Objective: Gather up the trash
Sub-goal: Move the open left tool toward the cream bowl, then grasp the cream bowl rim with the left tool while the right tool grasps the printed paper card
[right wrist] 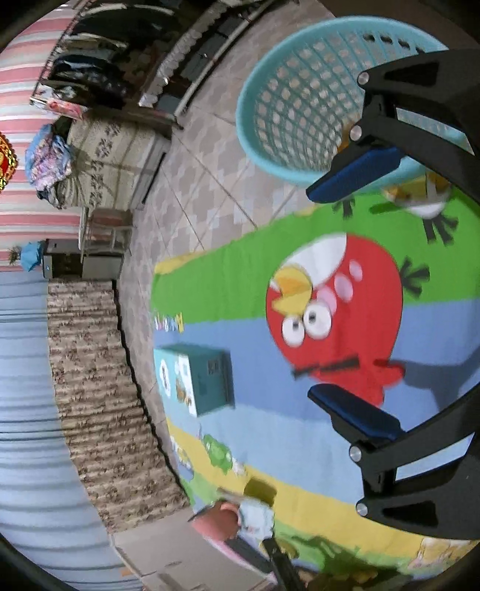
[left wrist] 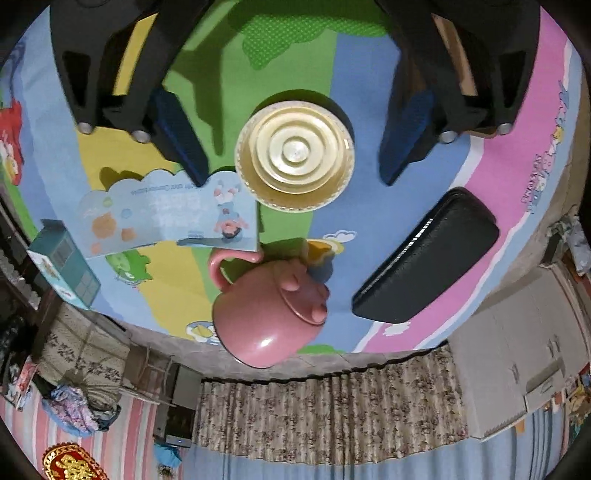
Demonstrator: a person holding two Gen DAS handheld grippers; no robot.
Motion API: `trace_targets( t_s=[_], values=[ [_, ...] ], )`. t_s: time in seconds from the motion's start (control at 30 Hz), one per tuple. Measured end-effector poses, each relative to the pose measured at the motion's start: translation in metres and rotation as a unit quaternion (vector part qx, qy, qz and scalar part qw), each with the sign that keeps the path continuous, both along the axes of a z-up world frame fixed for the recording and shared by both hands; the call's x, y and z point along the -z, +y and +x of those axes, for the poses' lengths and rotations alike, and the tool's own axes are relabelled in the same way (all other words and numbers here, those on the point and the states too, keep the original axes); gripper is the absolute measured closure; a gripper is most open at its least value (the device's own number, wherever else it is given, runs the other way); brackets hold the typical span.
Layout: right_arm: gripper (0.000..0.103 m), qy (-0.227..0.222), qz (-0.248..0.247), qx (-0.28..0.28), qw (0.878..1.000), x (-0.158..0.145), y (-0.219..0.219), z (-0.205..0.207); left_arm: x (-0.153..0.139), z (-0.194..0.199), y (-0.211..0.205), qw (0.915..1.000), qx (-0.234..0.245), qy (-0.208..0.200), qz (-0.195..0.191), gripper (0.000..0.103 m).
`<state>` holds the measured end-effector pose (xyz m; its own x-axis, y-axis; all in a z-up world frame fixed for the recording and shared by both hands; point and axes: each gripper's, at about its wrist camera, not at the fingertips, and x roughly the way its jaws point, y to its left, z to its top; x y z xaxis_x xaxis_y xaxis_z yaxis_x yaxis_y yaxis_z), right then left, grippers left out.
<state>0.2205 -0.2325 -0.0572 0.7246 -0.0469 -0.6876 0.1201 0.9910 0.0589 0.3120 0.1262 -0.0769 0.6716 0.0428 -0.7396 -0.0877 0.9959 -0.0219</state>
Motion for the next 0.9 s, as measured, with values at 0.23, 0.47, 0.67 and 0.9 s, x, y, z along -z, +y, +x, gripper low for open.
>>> trace_targets(
  t_s=[0.23,0.47,0.67,0.9],
  values=[
    [0.007,-0.001,-0.024,-0.038,0.999,-0.006,0.040,0.016,0.005,0.001,0.004,0.9996,0.008,0.013,-0.025,0.042],
    [0.007,-0.026,-0.027,-0.074,0.997,-0.029,0.081,0.043,-0.006,-0.014,-0.004,0.9996,0.013,-0.025,0.006,0.042],
    [0.007,-0.027,-0.048,-0.119,0.991,-0.030,0.133,0.069,-0.024,-0.028,0.007,0.9967,-0.020,-0.072,0.031,0.042],
    [0.007,-0.004,-0.060,-0.148,0.987,-0.007,0.167,0.096,-0.026,-0.032,0.027,0.9951,-0.058,-0.077,0.023,0.042]
  ],
)
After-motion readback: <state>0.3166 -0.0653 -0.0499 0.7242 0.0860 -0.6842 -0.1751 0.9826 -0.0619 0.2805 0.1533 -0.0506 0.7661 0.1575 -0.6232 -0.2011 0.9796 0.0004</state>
